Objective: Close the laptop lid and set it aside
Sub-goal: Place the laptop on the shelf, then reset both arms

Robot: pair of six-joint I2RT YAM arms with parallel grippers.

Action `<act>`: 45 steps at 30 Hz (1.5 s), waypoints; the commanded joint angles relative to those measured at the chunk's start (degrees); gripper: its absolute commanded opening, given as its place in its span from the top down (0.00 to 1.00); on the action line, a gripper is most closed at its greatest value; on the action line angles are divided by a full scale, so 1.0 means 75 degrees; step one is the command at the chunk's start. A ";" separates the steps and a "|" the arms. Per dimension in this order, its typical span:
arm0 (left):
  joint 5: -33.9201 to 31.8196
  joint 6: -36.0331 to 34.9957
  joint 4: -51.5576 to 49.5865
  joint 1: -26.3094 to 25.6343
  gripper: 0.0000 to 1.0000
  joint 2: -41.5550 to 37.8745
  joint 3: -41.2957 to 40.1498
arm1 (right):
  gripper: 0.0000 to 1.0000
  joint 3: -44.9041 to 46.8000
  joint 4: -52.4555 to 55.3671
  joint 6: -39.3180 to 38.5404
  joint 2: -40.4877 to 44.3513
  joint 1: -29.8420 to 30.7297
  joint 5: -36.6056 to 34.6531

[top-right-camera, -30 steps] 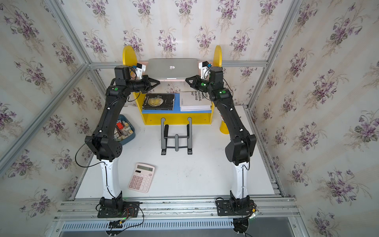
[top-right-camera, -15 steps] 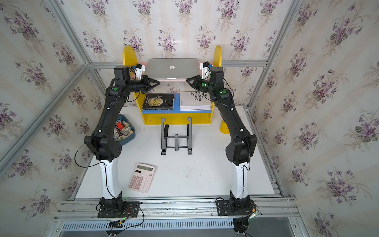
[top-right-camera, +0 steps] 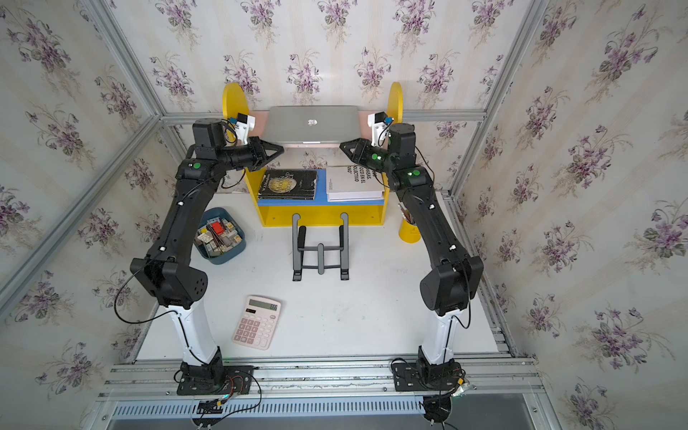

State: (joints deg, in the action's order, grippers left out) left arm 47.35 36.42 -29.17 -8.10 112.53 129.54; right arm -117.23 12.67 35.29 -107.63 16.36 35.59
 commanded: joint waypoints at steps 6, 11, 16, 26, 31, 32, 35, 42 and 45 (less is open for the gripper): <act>-0.0026 -0.0270 0.1002 0.0045 0.67 -0.1321 -0.1882 | 0.60 0.2115 -0.1370 -0.0116 0.1255 -0.0282 -0.0085; -0.0206 -0.0376 0.1749 0.0120 0.52 -0.2342 -0.3446 | 0.54 0.3629 -0.2027 -0.0169 0.2150 -0.0530 -0.0198; -0.0667 -0.0506 0.2513 0.0270 0.38 -0.3460 -0.5128 | 0.46 0.5092 -0.2580 -0.0236 0.3045 -0.0851 -0.0274; -0.1786 -0.1211 0.3767 0.0599 0.23 -0.5878 -0.8437 | 0.00 0.7567 -0.3345 -0.0936 0.4786 -0.1145 -0.1028; -0.2537 -0.1836 0.3840 0.0669 0.14 -0.6873 -0.9750 | 0.00 0.8848 -0.4106 -0.1459 0.5666 -0.1158 -0.1577; -0.2738 -0.1937 0.3889 0.0670 0.13 -0.7071 -0.9996 | 0.00 0.9269 -0.4420 -0.1551 0.5912 -0.1151 -0.1775; -0.3489 -0.2180 0.4044 0.0669 0.06 -0.7732 -1.0724 | 0.00 1.0586 -0.5334 -0.1770 0.6784 -0.1156 -0.2381; -0.5472 -0.2497 0.5012 0.0670 0.01 -0.8841 -1.2500 | 0.00 1.3370 -0.7513 -0.1890 0.8362 -0.1153 -0.4680; -0.6388 -0.2599 0.5137 0.0669 0.01 -0.9040 -1.3007 | 0.00 1.4202 -0.8086 -0.1834 0.8712 -0.1162 -0.5615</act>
State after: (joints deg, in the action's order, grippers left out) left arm 9.08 19.05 4.73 -3.11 45.69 34.11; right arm -13.98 -38.83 22.11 -44.03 7.70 4.58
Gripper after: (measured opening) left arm 0.988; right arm 0.997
